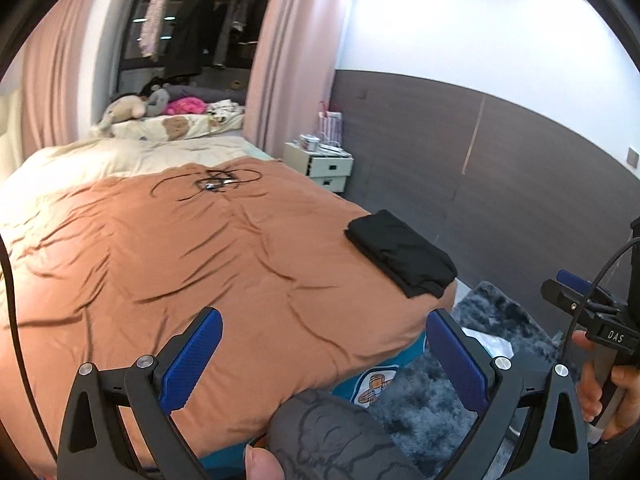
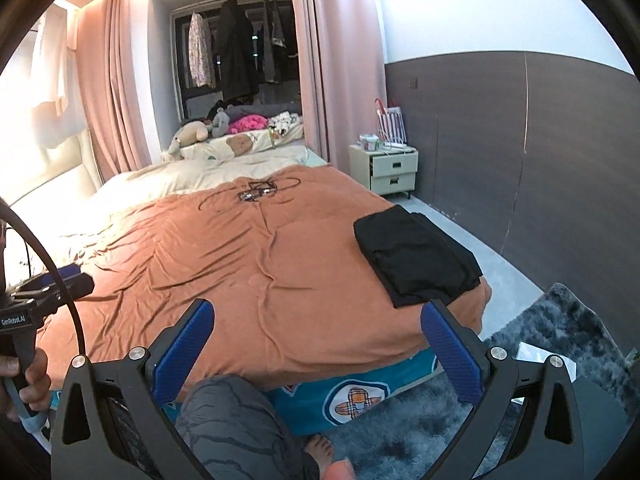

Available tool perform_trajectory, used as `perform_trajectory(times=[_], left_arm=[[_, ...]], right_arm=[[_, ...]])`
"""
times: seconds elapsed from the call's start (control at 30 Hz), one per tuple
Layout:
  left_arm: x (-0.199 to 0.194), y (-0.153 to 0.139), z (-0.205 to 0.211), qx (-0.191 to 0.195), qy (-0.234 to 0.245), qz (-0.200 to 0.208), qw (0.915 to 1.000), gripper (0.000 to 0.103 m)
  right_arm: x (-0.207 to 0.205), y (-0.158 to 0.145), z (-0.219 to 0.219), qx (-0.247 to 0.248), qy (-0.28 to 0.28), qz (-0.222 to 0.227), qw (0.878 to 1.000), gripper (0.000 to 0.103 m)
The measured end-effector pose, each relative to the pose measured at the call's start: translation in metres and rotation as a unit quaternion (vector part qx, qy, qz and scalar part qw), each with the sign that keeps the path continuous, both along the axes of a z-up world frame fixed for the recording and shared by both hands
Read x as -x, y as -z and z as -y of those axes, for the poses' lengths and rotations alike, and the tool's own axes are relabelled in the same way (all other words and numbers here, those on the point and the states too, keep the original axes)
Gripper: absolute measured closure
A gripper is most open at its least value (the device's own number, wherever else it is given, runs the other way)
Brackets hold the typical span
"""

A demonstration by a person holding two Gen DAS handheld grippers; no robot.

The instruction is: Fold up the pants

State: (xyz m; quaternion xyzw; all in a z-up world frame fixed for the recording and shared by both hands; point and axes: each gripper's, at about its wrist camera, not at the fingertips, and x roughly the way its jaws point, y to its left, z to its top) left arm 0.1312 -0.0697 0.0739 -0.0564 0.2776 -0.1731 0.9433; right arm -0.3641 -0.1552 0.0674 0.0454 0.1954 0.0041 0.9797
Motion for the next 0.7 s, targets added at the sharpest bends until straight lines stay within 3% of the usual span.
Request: perform_trajectory(times=[0.23,0.7], left_arm=[[0.025,0.011,-0.039,-0.006,-0.039,0.004,0.9992,0.001],[0.061,0.047,-0.068,-0.020,-0.074,0.004,0.9971,0.001]], right_arm=[[0.007,0.018,-0.016,0.004,-0.015,0.026,1.000,0.000],[0.001,0.075,-0.039,0.006,-0.011,0.013,1.000,0.000]])
